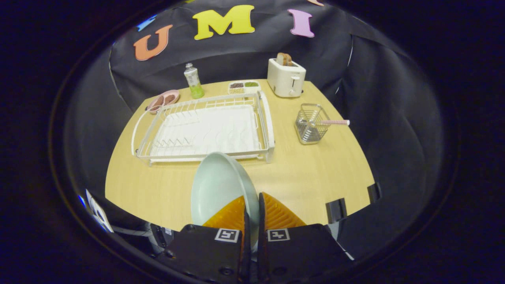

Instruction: Take the plate from the dish rack, then take the spoon from the basket and place it into the plate.

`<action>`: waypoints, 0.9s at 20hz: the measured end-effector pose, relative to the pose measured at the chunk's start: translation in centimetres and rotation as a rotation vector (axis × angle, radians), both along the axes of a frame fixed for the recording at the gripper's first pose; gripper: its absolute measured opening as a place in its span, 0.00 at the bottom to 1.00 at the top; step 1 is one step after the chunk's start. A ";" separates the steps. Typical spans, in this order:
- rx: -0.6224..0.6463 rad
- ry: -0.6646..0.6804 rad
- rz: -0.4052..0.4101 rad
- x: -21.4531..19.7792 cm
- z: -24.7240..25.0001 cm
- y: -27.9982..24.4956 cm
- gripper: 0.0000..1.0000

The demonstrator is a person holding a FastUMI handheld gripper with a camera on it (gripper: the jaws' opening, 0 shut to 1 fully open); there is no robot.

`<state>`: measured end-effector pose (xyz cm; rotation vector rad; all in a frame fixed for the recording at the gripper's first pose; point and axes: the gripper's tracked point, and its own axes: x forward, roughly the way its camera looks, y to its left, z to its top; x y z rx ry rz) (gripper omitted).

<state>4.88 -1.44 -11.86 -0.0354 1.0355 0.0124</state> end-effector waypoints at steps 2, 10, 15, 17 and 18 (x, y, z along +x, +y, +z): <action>0.025 0.026 0.003 0.1 -2.5 -0.7 0.12; 0.261 0.071 0.065 1.4 -7.7 0.2 0.12; 0.383 0.126 0.069 1.0 -10.8 -0.1 0.15; 0.375 0.135 0.060 1.0 -11.6 -0.5 0.17; 0.328 0.140 0.059 1.2 -12.1 -1.1 0.22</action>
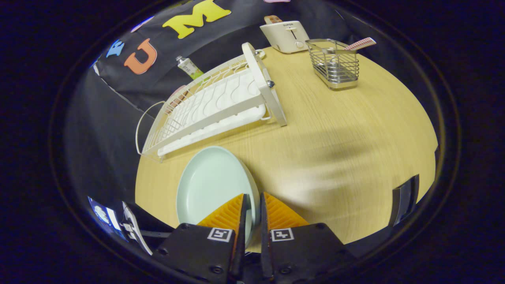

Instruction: Take the plate from the dish rack, then take the spoon from the basket and place it into the plate.

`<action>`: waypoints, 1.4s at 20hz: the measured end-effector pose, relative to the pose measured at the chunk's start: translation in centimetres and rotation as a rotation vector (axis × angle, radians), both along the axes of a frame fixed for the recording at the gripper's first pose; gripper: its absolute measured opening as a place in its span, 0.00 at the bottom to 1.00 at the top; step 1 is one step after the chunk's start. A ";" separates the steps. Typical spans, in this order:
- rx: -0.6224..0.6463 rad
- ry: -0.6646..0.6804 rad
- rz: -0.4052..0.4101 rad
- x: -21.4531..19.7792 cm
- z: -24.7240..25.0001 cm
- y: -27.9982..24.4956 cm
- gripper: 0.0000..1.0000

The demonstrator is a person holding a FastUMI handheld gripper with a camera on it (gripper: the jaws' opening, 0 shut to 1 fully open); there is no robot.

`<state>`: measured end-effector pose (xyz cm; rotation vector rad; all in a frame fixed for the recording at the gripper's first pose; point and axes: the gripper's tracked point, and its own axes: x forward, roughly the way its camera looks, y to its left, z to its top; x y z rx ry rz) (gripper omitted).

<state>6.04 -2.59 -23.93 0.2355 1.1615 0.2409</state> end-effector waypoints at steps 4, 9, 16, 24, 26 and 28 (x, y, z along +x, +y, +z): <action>-0.015 -0.036 0.025 -0.1 0.8 0.1 0.62; -0.077 -0.099 0.042 -0.1 3.3 -0.6 0.85; -0.232 -0.241 0.004 2.8 9.1 -5.8 0.85; -0.235 -0.693 0.003 9.9 10.2 -10.5 0.86; -0.274 -0.799 0.006 10.9 10.3 -12.2 0.86; -0.299 -0.881 0.000 11.5 11.3 -14.0 0.87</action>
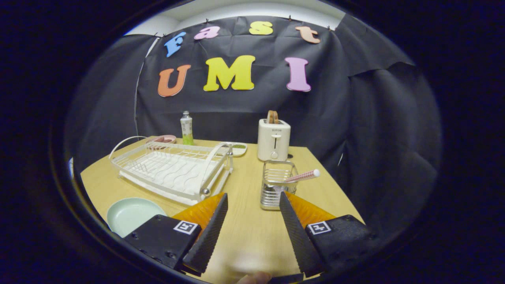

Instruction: Take the plate from the dish rack, then take the spoon from the basket and place it into the plate.

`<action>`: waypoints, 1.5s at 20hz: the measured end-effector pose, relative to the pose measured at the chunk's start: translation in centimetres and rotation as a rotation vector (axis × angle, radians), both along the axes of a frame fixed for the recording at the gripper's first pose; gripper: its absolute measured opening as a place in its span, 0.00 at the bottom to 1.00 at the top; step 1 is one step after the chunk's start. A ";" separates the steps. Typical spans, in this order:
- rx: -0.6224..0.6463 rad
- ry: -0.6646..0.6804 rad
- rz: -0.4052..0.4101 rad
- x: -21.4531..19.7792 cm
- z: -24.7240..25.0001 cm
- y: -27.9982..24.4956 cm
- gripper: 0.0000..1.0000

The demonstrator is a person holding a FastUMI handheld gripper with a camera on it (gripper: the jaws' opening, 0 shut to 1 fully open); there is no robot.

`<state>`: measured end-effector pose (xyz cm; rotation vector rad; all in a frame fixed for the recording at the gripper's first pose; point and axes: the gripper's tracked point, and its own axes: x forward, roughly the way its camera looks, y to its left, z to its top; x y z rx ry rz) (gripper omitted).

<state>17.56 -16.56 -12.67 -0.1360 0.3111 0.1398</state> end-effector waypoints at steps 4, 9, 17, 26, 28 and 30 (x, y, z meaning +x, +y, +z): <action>0.006 -0.117 -0.044 2.5 2.3 -2.8 0.86; 0.014 -0.083 -0.068 4.9 0.6 -4.5 0.87; 0.065 -0.078 -0.084 6.3 -0.1 -6.1 0.87; 0.054 -0.038 -0.030 9.7 -0.9 -3.9 0.85; 0.036 -0.053 -0.036 10.8 -0.6 -3.8 0.83; 0.051 -0.059 -0.036 11.1 -0.7 -3.4 0.77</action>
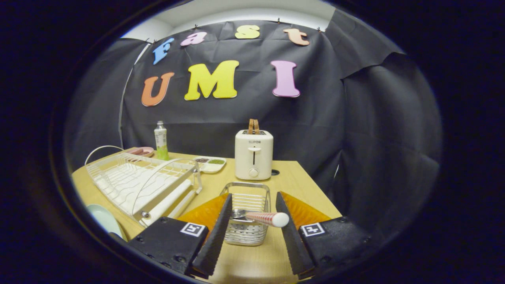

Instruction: Take the plate from the dish rack, then take the spoon from the basket and place it into the plate.

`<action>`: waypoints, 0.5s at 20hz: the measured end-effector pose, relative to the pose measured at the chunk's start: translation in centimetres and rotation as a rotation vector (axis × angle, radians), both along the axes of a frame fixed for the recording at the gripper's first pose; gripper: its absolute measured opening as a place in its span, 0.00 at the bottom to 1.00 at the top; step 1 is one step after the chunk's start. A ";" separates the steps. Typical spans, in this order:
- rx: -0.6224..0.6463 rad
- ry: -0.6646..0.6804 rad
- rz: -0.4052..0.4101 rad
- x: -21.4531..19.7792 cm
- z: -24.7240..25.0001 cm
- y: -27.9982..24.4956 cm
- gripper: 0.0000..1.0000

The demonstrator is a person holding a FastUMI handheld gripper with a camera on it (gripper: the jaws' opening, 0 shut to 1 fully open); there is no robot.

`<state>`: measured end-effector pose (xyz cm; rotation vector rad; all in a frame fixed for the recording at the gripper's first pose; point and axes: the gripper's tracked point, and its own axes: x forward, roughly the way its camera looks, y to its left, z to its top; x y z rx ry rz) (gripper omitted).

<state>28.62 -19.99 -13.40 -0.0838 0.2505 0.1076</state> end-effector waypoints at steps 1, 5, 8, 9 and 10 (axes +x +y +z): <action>0.014 -0.001 0.002 0.1 -0.2 0.0 0.71; 0.072 -0.010 0.000 -0.5 -0.3 -0.3 0.42; 0.076 -0.025 0.002 -0.5 0.1 -0.2 0.23; 0.067 -0.026 -0.002 -0.5 0.2 -0.4 0.19; 0.065 -0.027 -0.004 -0.5 0.5 -0.2 0.18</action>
